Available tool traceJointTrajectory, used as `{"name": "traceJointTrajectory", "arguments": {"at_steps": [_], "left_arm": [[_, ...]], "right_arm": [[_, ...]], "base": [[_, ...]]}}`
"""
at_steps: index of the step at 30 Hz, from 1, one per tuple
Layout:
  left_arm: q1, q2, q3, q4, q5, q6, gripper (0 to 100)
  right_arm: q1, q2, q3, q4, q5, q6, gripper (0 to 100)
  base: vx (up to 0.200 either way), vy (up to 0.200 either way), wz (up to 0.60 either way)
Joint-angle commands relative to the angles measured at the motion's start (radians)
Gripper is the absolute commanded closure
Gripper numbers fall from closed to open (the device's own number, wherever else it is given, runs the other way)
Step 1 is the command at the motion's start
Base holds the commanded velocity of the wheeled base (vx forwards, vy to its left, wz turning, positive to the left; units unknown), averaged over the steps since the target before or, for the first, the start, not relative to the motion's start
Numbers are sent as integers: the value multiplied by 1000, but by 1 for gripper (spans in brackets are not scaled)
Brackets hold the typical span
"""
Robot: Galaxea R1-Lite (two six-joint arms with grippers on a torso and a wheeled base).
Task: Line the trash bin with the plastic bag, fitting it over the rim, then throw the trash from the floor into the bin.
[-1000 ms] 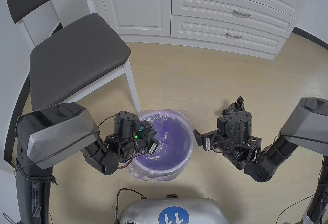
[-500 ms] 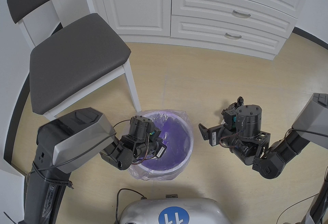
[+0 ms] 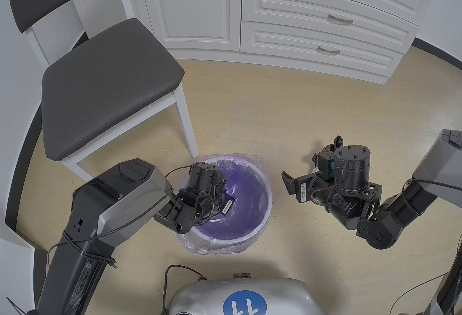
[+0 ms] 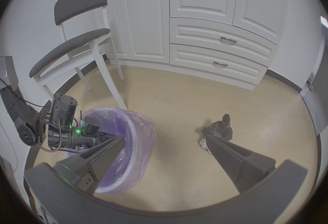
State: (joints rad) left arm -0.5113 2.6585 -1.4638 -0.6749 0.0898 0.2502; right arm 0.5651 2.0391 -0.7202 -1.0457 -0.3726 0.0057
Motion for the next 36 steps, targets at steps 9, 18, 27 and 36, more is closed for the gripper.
{"name": "traceJointTrajectory", "arguments": {"at_steps": [9, 18, 27, 36], "left_arm": [[-32, -83, 158, -109, 31, -5, 100], [-90, -330, 476, -270, -21, -92, 100], [-84, -592, 662, -316, -12, -123, 100], [-87, -816, 770, -318, -7, -275, 100]], "right_arm": [[2, -50, 16, 1, 0, -1, 0], [15, -168, 64, 50, 3, -23, 0], [16, -320, 134, 50, 1, -70, 0], [-33, -496, 214, 53, -9, -98, 0]], "base": [[0, 0, 0], [0, 0, 0], [0, 0, 0], [0, 0, 0]]}}
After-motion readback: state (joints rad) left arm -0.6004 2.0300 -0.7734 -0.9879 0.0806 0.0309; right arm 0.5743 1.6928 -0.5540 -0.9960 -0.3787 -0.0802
